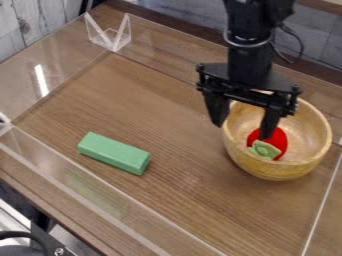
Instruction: Move the red fruit to the right
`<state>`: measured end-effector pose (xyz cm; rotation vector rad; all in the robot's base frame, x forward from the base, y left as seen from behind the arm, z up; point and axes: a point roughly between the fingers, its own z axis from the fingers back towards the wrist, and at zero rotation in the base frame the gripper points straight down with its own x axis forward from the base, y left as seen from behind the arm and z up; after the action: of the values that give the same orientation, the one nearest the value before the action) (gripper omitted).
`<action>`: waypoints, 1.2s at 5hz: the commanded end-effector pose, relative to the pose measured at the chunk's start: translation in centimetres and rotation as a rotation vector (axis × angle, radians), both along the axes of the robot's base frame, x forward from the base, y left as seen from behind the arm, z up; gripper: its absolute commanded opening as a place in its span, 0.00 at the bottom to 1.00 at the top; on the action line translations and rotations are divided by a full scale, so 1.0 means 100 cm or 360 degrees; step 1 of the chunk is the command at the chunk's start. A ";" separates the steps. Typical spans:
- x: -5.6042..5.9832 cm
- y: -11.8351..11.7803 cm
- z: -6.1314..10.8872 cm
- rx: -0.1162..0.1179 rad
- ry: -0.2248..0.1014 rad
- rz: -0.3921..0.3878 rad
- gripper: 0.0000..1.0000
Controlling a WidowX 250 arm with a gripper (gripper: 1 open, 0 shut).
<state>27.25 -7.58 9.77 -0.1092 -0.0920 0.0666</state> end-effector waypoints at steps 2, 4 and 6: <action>0.022 -0.011 0.016 -0.0035 -0.0180 0.0021 1.00; 0.030 -0.007 0.018 -0.0046 -0.0271 0.0048 1.00; 0.032 -0.002 0.010 -0.0037 -0.0266 0.0088 1.00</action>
<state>30.16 -8.05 9.78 -0.1300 -0.2255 0.1095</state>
